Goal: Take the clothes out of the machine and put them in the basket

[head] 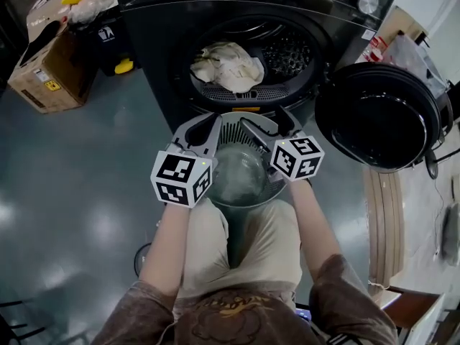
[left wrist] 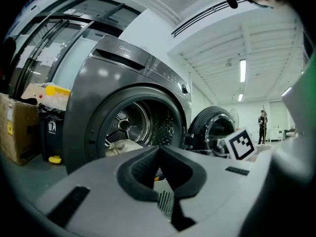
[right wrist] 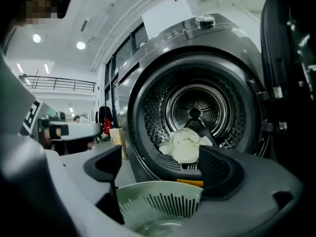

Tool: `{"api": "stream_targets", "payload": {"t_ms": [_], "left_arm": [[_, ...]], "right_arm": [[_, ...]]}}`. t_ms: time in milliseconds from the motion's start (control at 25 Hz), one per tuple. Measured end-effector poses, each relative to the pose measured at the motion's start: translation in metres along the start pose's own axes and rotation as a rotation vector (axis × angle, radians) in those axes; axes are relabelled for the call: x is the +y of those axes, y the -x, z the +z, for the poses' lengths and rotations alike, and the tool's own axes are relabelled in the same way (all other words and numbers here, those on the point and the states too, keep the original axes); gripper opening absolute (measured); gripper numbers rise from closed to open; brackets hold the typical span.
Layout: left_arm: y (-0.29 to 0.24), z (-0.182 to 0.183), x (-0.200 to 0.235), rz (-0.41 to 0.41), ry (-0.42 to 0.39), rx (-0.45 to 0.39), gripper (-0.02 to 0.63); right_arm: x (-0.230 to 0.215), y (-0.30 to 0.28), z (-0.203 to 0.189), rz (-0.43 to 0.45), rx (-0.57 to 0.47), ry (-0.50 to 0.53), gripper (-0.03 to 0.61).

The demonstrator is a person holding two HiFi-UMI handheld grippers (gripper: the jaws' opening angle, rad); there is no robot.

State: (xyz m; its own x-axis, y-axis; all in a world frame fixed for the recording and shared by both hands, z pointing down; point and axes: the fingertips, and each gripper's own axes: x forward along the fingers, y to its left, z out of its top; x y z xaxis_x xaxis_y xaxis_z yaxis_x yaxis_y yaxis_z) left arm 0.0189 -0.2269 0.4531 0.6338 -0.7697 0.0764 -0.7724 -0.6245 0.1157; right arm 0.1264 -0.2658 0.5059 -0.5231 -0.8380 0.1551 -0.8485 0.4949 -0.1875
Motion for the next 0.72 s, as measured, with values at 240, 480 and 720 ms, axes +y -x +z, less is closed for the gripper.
{"api": "stream_targets", "payload": {"t_ms": [240,480,720], "left_arm": [[0.0,-0.005,0.002,0.003,-0.005,0.026,0.006],[-0.009,-0.015,0.008,0.002,0.004,0.049,0.006],[-0.02,-0.023,0.011,-0.017,0.004,0.08,0.006]], "right_arm": [[-0.018,-0.053,-0.008,-0.012,0.071,0.024,0.517],[-0.049,-0.104,-0.013,-0.055,0.087,0.036,0.515],[-0.076,-0.16,-0.029,-0.104,0.158,0.084,0.499]]}}
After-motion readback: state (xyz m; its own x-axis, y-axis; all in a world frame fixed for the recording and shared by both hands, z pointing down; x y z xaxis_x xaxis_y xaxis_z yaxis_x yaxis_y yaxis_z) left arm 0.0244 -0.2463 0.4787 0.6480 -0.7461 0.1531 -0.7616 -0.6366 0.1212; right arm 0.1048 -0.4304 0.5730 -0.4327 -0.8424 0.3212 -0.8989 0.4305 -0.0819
